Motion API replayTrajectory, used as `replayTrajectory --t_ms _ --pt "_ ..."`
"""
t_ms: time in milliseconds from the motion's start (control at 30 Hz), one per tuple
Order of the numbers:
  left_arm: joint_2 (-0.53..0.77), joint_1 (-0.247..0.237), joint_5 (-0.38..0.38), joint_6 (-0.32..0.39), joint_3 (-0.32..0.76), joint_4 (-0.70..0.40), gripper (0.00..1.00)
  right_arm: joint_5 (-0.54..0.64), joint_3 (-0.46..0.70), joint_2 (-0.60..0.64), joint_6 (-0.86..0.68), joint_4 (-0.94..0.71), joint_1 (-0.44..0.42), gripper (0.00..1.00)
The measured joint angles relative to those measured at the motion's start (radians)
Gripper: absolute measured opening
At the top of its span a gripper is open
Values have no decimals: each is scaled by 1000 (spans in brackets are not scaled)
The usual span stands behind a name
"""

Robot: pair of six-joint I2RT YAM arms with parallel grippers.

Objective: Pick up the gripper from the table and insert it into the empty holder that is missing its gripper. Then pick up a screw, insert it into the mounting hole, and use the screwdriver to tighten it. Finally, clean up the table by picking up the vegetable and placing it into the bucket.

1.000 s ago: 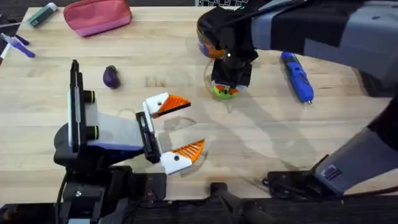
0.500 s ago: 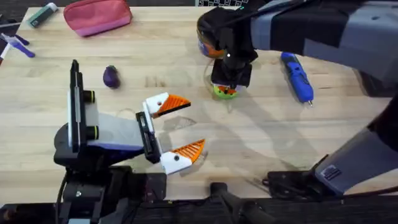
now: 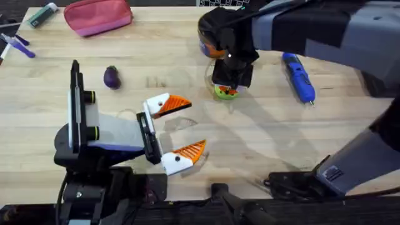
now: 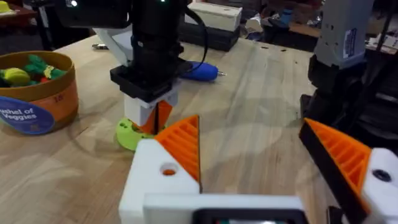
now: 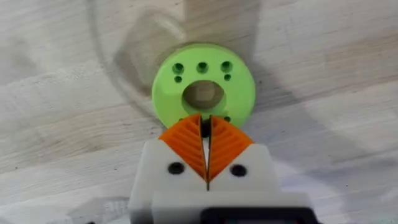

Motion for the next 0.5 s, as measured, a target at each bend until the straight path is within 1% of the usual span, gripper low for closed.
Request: replayTrajectory --t_ms 500 --pt "0 0 0 0 0 0 985 1 0 0 0 0 5 6"
